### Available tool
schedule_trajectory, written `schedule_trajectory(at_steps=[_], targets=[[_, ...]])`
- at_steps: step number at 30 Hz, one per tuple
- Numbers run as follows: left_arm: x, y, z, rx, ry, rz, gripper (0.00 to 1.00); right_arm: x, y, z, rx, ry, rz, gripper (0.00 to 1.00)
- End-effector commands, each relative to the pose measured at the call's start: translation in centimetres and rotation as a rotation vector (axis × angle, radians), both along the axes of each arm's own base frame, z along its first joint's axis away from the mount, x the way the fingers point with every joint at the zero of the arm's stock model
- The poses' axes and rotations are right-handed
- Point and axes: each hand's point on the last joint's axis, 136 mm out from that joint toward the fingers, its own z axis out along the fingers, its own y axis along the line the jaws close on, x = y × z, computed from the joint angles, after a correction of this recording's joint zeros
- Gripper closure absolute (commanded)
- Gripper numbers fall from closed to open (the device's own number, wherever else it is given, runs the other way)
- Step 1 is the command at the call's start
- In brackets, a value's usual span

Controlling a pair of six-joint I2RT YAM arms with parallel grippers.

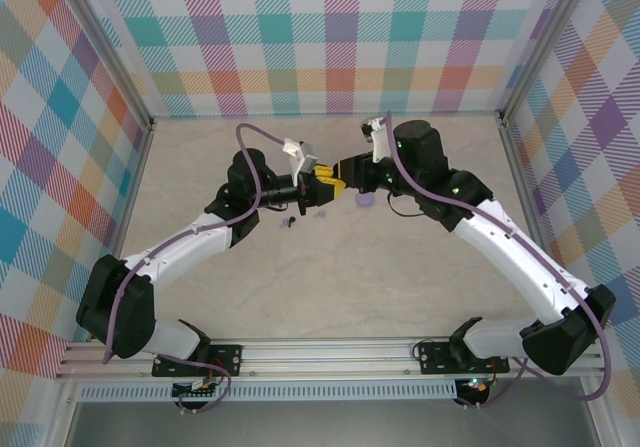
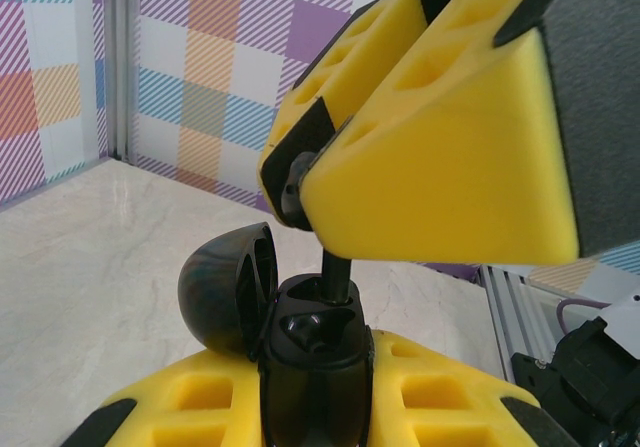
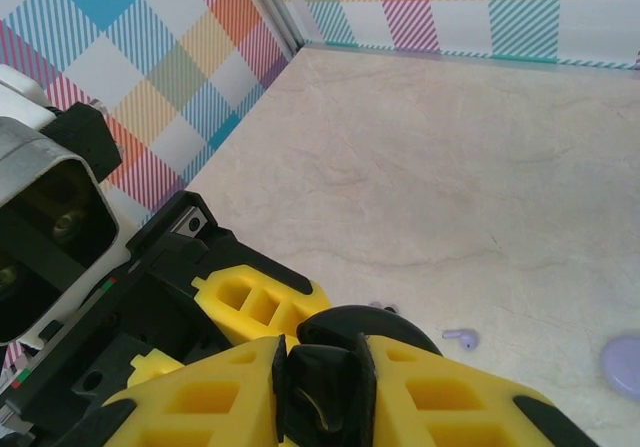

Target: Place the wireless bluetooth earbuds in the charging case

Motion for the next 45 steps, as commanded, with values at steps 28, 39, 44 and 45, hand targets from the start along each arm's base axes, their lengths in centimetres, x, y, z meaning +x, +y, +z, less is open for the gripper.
schedule_trajectory(at_steps=[28,39,44,45], targets=[[-0.2,-0.3,2.3,-0.015,-0.030,0.014,0.91,0.1,0.4,0.5,-0.029,-0.033,0.011,0.72],[-0.2,-0.1,1.2,0.039,-0.027,0.024,0.93,0.3,-2.3,1.6,-0.061,-0.069,-0.109,0.64],[-0.8,0.2,1.3,0.038,-0.034,0.012,0.93,1.4,-5.7,0.3,-0.120,-0.024,-0.270,0.61],[-1.0,0.2,1.5,0.039,-0.040,0.005,0.93,1.7,-6.6,-0.2,-0.126,-0.001,-0.305,0.60]])
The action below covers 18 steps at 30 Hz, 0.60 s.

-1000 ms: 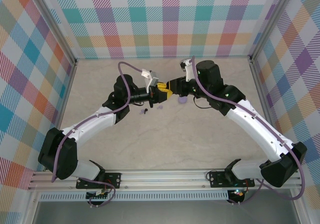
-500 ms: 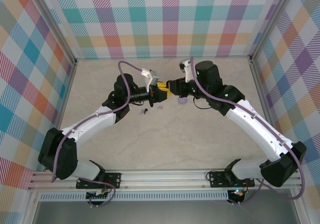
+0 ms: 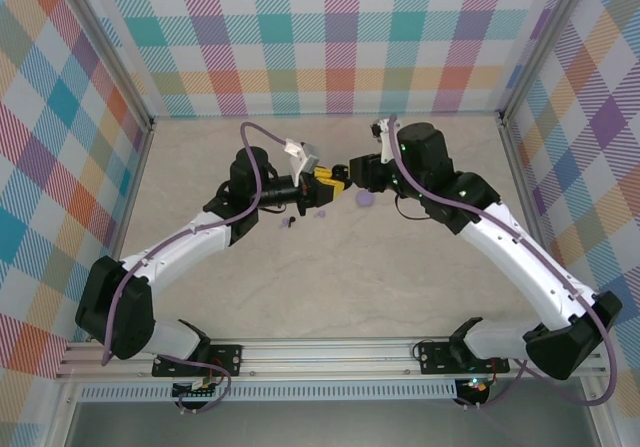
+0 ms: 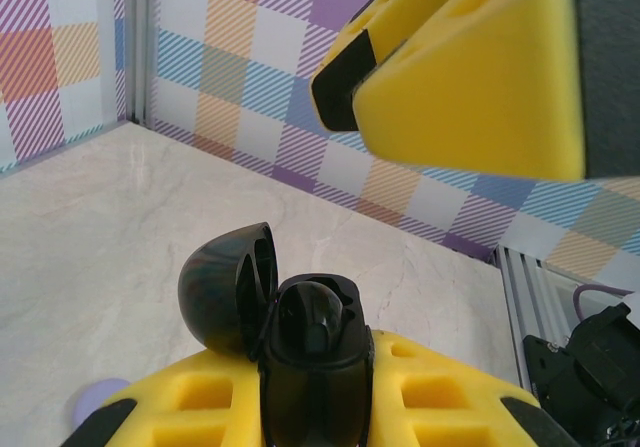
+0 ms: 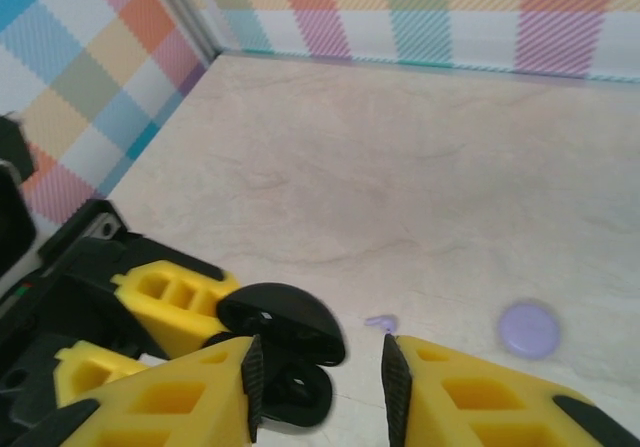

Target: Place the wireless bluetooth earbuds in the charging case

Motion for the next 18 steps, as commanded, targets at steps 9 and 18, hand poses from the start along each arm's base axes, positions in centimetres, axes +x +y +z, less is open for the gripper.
schedule_trajectory(at_steps=[9,18], targets=[[-2.8,0.9,5.0,-0.050,-0.103,-0.058,0.93,2.2,-6.5,-6.4,-0.032,0.252,-0.228,0.55],[-2.4,1.7,8.7,-0.117,-0.058,-0.020,0.91,2.9,-3.8,-12.4,-0.024,0.434,-0.121,0.54]])
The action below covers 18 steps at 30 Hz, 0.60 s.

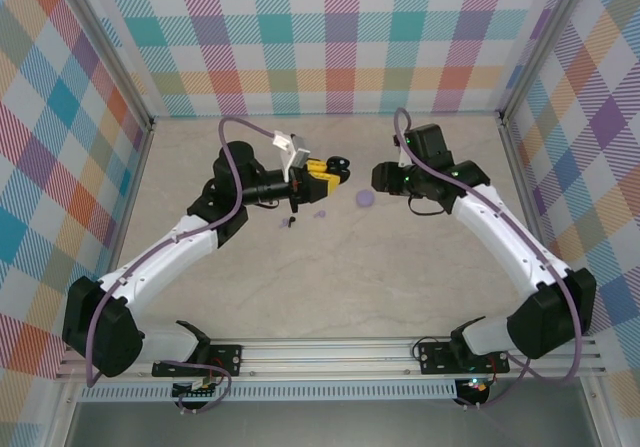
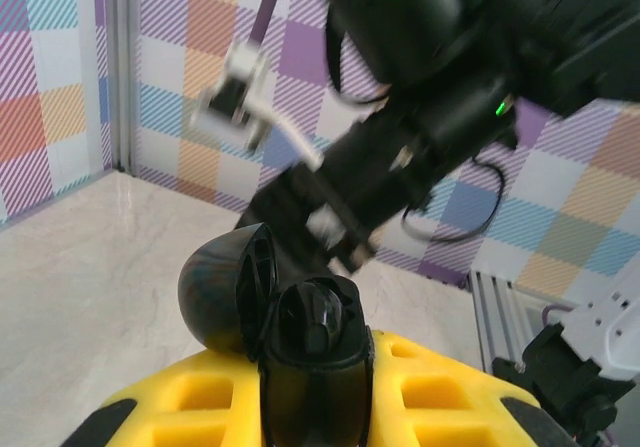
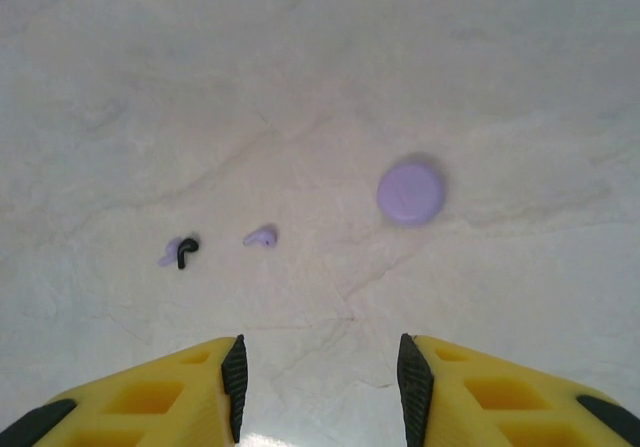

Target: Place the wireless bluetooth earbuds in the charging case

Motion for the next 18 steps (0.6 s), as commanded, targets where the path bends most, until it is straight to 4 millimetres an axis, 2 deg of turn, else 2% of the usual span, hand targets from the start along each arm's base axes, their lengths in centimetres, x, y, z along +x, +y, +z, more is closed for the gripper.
schedule_trajectory(at_steps=[1,10,18], targets=[[-0.5,0.6,3.8,-0.063,-0.002,-0.007,0.91,-0.3,1.9,-1.9,0.070,0.087,0.059,0.54],[0.2,1.4,7.3,-0.123,0.019,0.012,0.92,0.3,6.6,-6.5,0.178,0.257,0.168,0.55],[0.1,2.1,9.0,-0.151,-0.002,0.037,0.91,0.4,11.4,-9.3,0.171,0.355,0.269,0.55]])
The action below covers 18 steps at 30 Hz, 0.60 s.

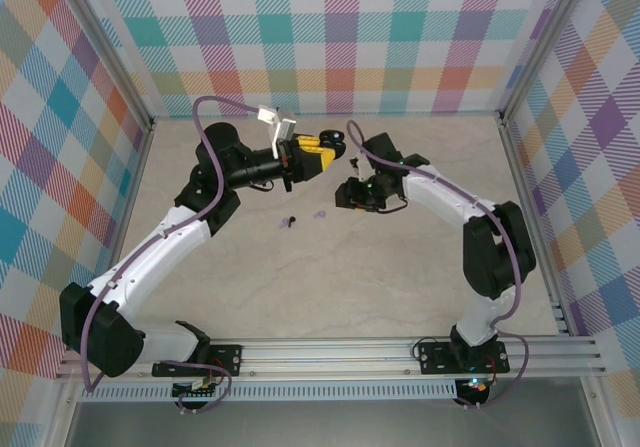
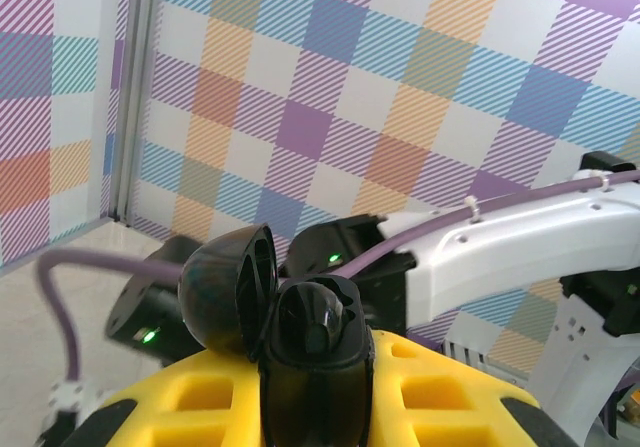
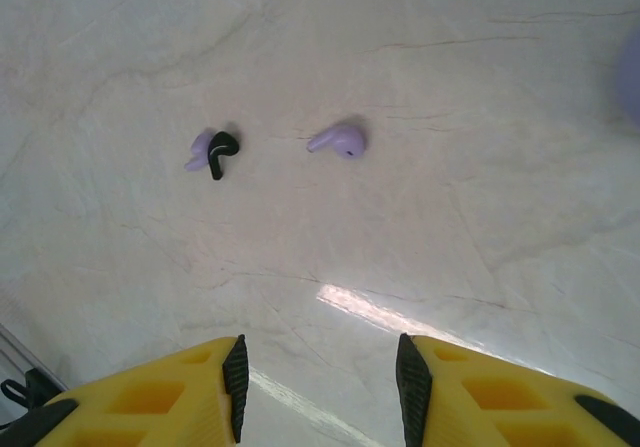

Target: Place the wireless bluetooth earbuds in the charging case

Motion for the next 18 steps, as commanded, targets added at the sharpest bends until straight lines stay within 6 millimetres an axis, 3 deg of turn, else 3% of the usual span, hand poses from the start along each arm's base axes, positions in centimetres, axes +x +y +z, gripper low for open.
schedule_trajectory(at_steps=[1,10,18], targets=[[-0.8,1.0,3.2,-0.046,-0.051,0.015,0.91,0.0,3.1,0.9,0.063,0.011,0.064,0.55],[-1.1,1.6,4.3,-0.046,-0.071,0.035,0.91,-0.1,8.2,-1.3,0.050,0.081,0.168,0.56],[-1.3,1.8,4.4,-0.044,-0.074,0.040,0.91,-0.1,10.1,-4.2,-0.077,0.129,0.173,0.60]])
